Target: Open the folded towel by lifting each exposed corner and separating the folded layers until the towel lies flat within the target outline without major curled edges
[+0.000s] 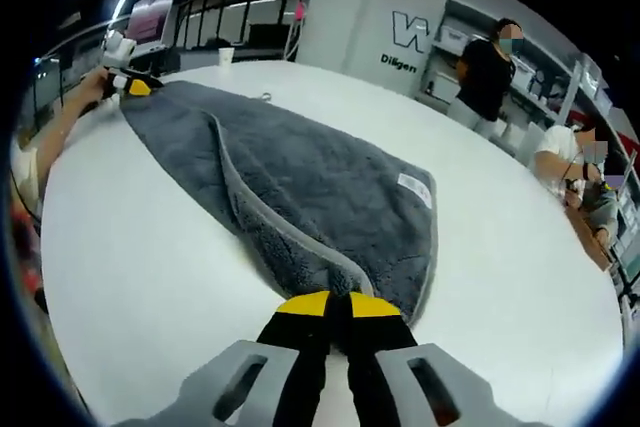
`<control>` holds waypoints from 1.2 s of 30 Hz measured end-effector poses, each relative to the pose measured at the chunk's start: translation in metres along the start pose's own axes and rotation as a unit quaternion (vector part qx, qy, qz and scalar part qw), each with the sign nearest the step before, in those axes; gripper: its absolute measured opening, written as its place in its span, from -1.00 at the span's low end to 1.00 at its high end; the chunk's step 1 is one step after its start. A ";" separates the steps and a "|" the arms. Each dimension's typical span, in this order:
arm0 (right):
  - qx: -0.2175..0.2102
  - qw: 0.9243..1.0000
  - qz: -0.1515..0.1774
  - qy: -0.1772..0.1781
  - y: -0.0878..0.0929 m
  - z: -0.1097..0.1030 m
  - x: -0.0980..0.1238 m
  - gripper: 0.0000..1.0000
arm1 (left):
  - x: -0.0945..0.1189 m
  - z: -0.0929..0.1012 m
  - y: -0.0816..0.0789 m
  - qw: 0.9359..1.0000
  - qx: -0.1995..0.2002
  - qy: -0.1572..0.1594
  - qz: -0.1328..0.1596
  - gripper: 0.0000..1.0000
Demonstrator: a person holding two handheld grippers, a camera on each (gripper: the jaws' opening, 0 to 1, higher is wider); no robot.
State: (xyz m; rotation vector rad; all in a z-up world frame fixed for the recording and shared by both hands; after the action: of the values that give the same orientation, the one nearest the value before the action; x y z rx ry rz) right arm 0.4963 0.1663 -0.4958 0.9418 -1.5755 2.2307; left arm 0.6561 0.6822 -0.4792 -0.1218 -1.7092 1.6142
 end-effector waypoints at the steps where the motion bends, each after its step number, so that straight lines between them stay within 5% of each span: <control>1: 0.004 1.000 -0.002 0.002 -0.001 -0.001 0.001 -1.00 | 0.000 0.000 0.000 1.000 0.000 0.001 0.000 0.84; 7: 0.010 1.000 -0.006 0.009 -0.001 -0.008 0.012 -0.75 | 0.000 0.001 0.000 1.000 -0.001 0.001 -0.001 0.84; 13: 0.037 0.998 -0.037 0.023 -0.005 -0.023 0.025 -0.18 | -0.002 0.002 0.002 1.000 -0.002 0.005 -0.006 0.84; 19: 0.041 0.998 -0.019 0.034 -0.023 -0.030 0.035 0.06 | 0.000 0.004 0.001 1.000 -0.004 0.007 -0.003 0.84; 33: 0.033 0.999 -0.008 0.008 -0.050 -0.052 0.021 0.98 | 0.004 0.015 -0.005 0.999 -0.010 0.036 0.005 0.96; 36: 0.035 0.999 -0.006 0.001 -0.057 -0.056 0.016 0.98 | 0.003 0.018 -0.005 0.999 -0.015 0.042 0.000 0.99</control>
State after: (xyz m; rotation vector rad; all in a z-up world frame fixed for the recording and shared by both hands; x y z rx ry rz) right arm 0.4953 0.2368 -0.4544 0.9651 -1.4949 2.2910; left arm 0.6455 0.6679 -0.4721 -0.2011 -1.6692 1.5623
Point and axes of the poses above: the point that each gripper's makers call its tool centre point, and the gripper's own axes: x roughly backward along the fingers, z roughly to its right, y roughly out of its underside, the point moved 5 cm from there along x, roughly backward along the fingers, and after that the axes turned 2 degrees about -x, right-handed, at the moved point
